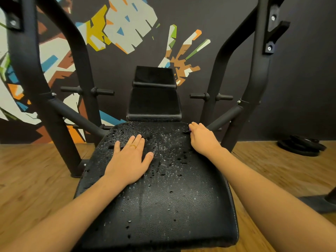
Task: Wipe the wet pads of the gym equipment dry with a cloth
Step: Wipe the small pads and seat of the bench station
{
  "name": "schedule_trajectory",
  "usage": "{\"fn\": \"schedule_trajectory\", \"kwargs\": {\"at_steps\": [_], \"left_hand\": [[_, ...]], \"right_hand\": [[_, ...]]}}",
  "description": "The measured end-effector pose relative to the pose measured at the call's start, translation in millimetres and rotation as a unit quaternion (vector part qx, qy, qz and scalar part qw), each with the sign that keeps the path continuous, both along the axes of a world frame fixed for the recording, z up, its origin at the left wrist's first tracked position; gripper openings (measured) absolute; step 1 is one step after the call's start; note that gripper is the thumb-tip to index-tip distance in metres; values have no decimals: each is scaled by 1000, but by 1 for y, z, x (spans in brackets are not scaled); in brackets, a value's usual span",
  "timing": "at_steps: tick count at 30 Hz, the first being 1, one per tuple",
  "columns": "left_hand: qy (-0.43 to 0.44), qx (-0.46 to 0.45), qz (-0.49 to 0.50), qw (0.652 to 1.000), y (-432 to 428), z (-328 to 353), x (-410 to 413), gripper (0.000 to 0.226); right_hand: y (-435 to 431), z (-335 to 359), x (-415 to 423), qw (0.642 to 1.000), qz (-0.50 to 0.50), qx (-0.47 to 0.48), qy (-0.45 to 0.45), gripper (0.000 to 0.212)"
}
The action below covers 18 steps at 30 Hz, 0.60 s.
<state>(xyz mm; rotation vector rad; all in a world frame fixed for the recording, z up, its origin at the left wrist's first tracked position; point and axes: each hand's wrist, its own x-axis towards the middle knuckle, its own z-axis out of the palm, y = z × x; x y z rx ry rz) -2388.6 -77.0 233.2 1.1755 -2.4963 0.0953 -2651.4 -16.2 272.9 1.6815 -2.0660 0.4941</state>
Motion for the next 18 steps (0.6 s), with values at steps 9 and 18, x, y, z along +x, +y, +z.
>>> {"fn": "schedule_trajectory", "kwargs": {"at_steps": [9,18], "left_hand": [[3,-5,-5,1000,-1,-3,1,72],[-1,-1,-4,1000,-2,-2,1,73]], "right_hand": [[37,-16,-1,1000,17,11,-8,17],[19,-1,5,999,-11,25,-17,20]]}}
